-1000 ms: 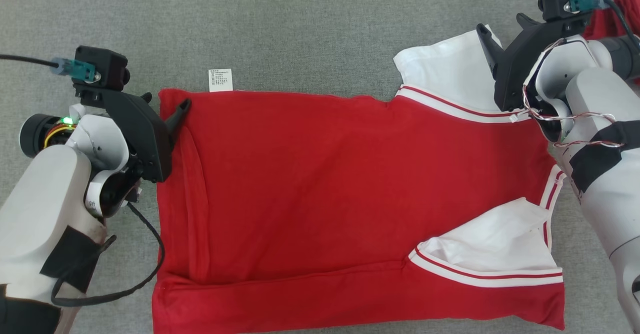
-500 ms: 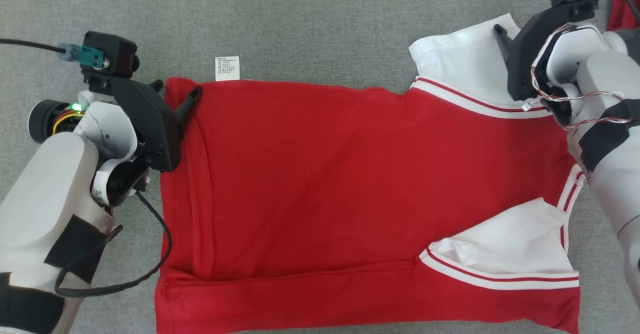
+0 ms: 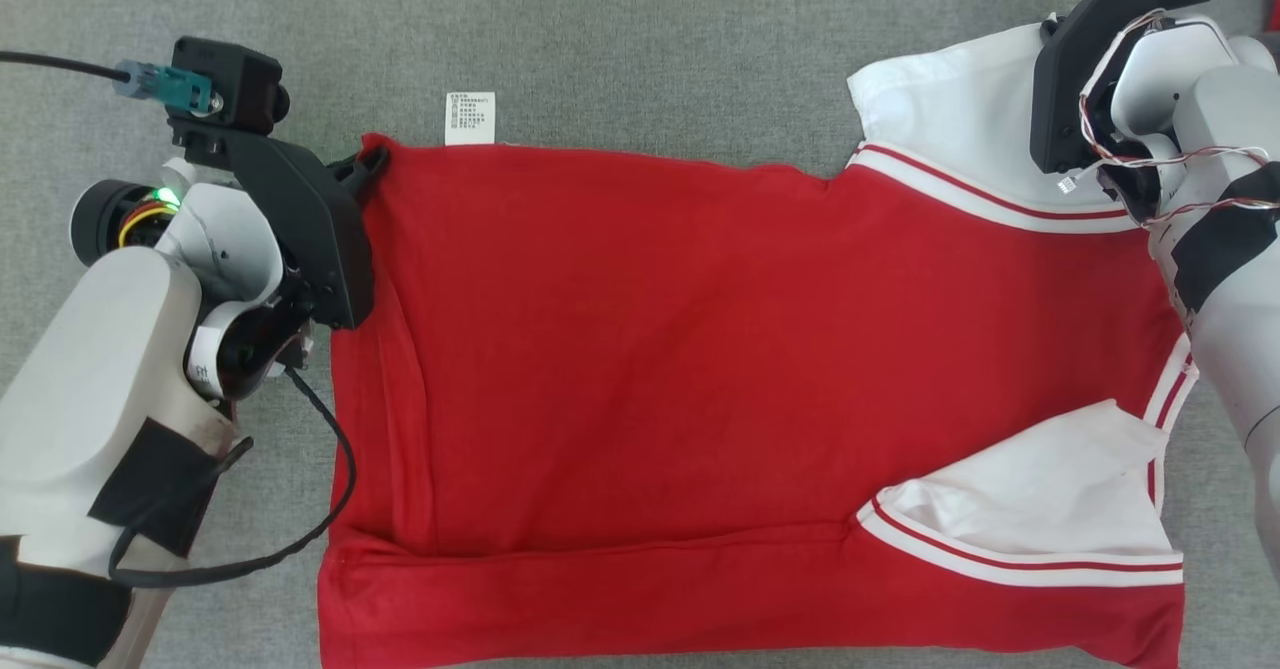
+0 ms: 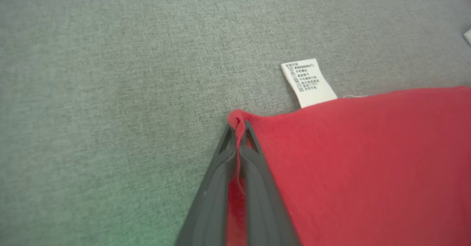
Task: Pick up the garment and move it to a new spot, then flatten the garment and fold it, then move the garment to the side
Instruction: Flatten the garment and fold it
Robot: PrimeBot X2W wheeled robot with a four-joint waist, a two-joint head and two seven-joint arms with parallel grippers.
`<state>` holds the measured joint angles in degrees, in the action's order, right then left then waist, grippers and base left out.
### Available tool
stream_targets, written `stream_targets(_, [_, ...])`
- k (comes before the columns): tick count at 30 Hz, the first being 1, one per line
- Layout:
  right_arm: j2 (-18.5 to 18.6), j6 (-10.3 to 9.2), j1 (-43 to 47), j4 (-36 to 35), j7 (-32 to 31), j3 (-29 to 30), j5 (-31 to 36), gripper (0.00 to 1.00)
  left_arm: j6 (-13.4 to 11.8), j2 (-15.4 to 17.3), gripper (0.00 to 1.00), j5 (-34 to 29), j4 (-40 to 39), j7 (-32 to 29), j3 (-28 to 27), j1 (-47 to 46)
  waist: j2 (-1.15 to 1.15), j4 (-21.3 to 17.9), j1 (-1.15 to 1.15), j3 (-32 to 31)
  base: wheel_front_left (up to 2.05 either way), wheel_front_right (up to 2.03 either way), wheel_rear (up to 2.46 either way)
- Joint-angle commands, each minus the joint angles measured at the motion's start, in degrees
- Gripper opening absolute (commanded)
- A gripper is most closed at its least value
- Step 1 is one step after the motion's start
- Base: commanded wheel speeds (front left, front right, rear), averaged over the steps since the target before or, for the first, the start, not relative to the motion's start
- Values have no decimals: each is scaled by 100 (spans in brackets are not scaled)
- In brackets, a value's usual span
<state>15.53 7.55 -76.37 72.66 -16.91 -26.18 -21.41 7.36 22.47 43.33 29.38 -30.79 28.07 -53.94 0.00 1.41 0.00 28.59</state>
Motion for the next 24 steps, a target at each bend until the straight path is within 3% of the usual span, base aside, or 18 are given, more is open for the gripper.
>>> stream_targets(1, [37,-13,41,44,142,6,49,0,-18,6,0,-15,26,74,39,126,0,-23,0,-88,0,0,0])
stream_targets(14, [42,-13,668,-316,1268,-152,-267,0,-99,113,0,-175,90,840,-28,475,0,-215,0,-705,0,0,0])
stream_targets(24, [412,-13,1812,-1369,1917,-489,-1050,0,-280,148,0,-243,-42,1534,-79,1164,0,-380,0,-1298,0,0,0])
